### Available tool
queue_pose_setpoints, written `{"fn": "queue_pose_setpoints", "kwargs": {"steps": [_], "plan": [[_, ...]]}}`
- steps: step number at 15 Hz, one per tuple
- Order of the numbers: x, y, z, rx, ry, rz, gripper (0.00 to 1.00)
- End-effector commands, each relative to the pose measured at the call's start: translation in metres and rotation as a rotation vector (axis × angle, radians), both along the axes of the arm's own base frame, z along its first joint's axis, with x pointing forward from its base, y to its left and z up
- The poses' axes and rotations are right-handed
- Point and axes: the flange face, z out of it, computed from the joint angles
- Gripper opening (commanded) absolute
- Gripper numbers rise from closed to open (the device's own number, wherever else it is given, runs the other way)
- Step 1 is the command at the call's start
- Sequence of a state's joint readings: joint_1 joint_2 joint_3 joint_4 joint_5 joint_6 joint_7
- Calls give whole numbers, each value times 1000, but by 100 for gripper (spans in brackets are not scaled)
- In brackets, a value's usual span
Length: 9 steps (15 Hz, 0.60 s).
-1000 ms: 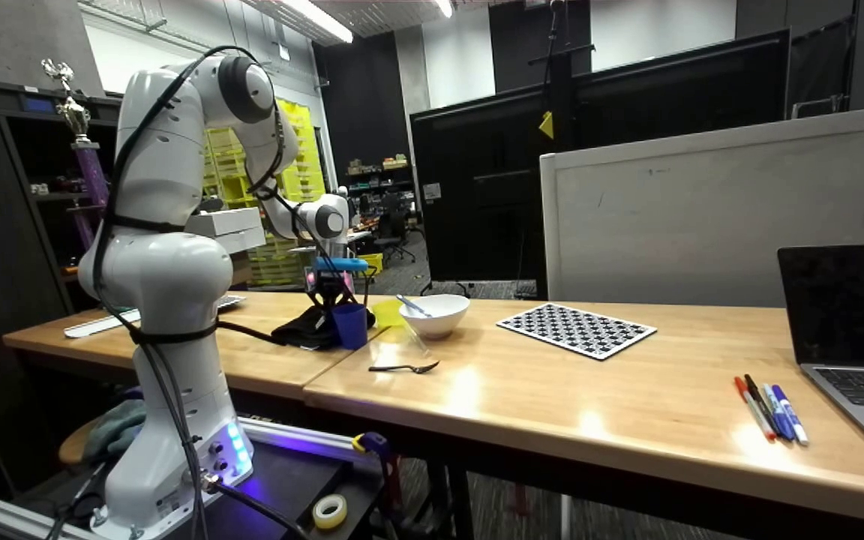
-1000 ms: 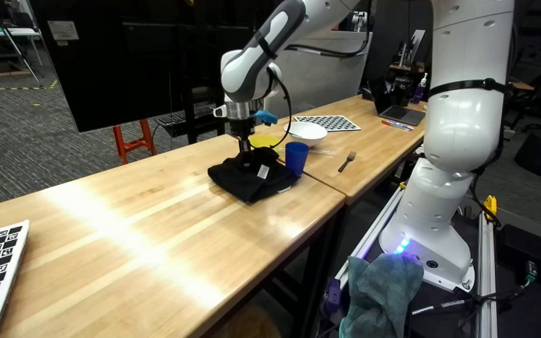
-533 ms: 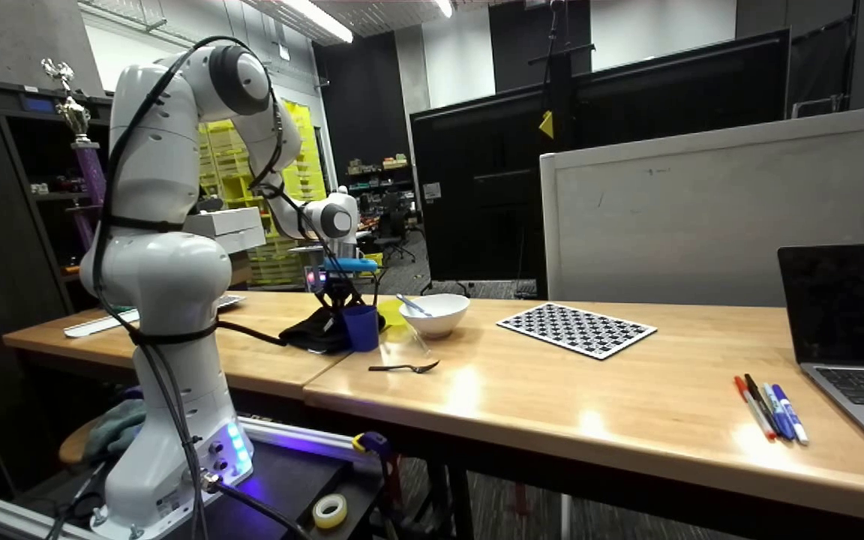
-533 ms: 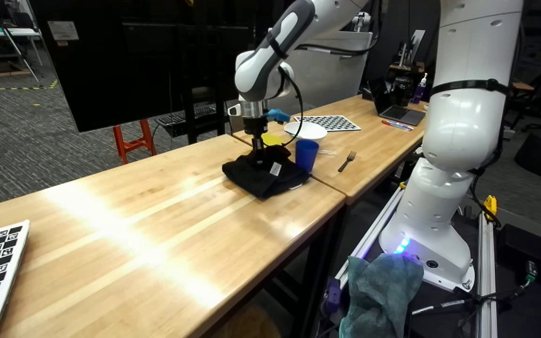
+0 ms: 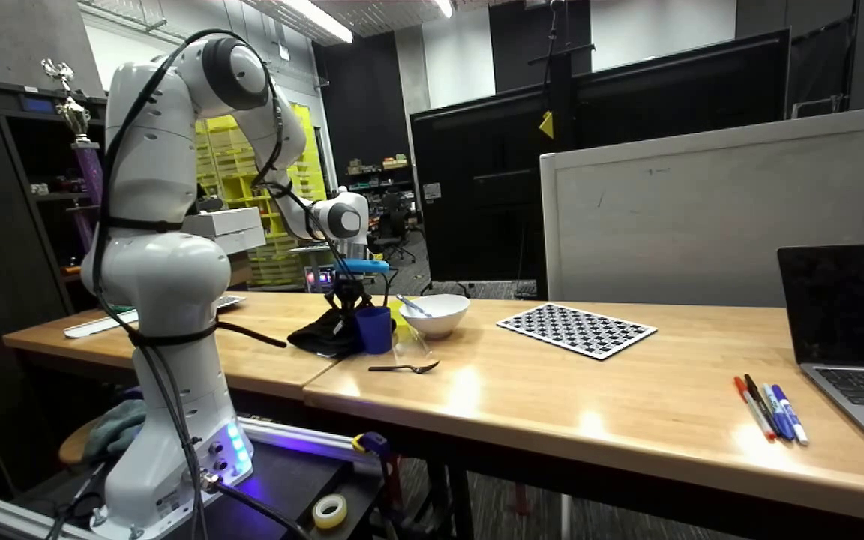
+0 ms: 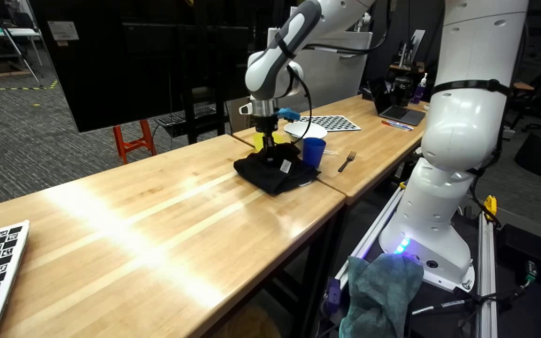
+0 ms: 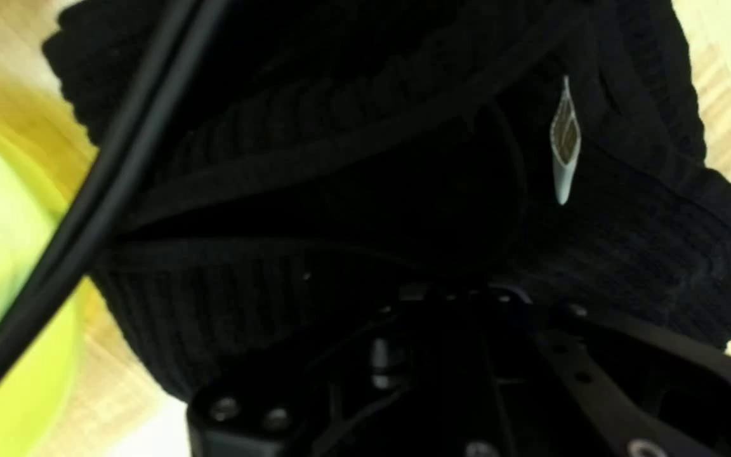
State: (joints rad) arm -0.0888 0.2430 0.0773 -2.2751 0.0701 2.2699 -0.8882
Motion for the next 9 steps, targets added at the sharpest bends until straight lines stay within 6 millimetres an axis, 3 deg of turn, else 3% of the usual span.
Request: {"fn": "queue_pose_setpoints", "kwargs": {"steps": [1, 5, 9], "plan": [[-21, -25, -19, -3, 22, 1, 0], [-26, -34, -19, -5, 24, -3, 0], [-24, -27, -16, -15, 26, 19, 0]]}}
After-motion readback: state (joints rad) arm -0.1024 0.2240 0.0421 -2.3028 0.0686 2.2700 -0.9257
